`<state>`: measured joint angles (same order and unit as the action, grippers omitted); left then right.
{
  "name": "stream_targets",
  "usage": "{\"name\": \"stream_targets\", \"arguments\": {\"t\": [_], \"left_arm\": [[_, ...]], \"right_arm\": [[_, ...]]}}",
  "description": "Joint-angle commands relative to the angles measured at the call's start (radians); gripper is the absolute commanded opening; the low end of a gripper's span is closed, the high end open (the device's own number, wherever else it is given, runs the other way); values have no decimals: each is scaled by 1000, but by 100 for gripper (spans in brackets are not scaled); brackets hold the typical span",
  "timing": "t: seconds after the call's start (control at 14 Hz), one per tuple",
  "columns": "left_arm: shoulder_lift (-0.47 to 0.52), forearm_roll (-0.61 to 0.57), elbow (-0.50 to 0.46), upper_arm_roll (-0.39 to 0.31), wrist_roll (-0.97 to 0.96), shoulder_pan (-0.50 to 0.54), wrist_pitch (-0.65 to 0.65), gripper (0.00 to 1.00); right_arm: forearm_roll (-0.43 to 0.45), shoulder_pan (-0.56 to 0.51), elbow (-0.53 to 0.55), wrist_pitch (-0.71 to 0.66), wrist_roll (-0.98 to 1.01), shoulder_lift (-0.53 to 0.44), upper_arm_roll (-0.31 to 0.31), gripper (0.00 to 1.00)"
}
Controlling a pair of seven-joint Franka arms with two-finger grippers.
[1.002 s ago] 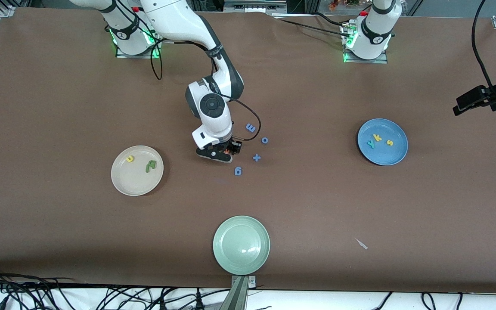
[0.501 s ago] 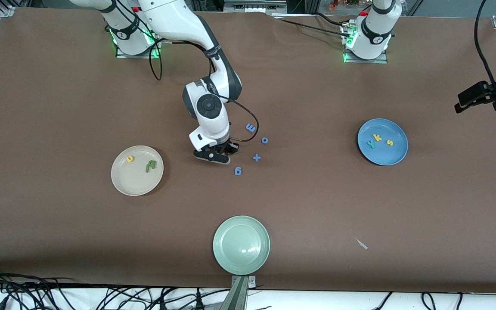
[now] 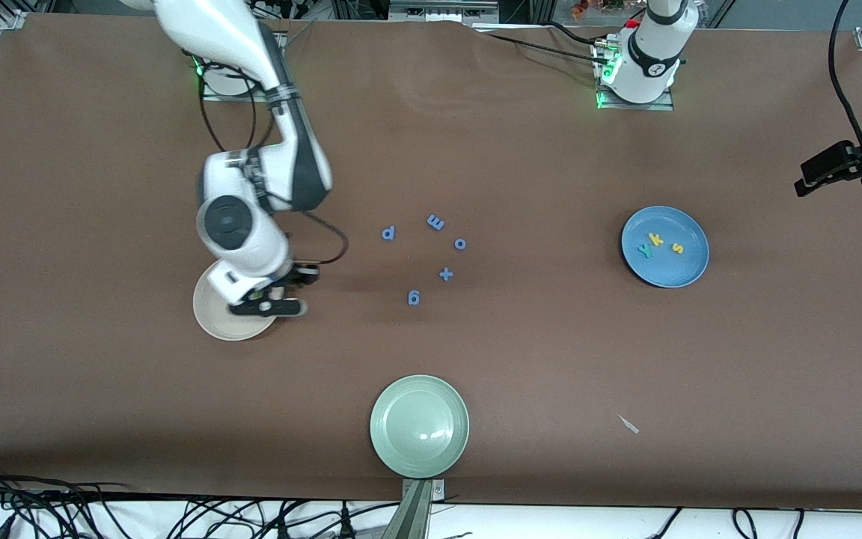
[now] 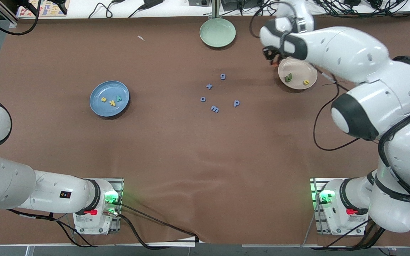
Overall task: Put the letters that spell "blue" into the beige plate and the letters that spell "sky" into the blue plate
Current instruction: 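Release the orange e onto the cream plate and lift the right gripper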
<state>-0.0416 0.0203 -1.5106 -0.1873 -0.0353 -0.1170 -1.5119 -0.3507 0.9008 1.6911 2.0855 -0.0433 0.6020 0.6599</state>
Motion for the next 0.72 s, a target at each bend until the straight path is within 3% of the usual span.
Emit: {"name": "stream_targets", "arguments": {"t": [0.0, 0.21, 0.29, 0.36, 0.43, 0.64], "left_arm": [[3, 13, 15, 21, 17, 28, 15, 100], [5, 12, 17, 80, 14, 54, 16, 100], [5, 15, 18, 110, 17, 94, 16, 100], [5, 15, 23, 145, 20, 126, 16, 100], [3, 13, 29, 156, 18, 135, 16, 100], [-3, 12, 29, 157, 20, 135, 15, 100]], "right_arm": [[-21, -58, 48, -4, 236, -2, 32, 11], [-111, -111, 90, -7, 342, -7, 33, 17], [-120, -112, 90, -7, 348, -5, 33, 24], [-120, -114, 90, -9, 347, -7, 35, 43], [-120, -114, 87, -9, 347, -7, 35, 47], [-120, -114, 78, -10, 339, -8, 37, 47]]}}
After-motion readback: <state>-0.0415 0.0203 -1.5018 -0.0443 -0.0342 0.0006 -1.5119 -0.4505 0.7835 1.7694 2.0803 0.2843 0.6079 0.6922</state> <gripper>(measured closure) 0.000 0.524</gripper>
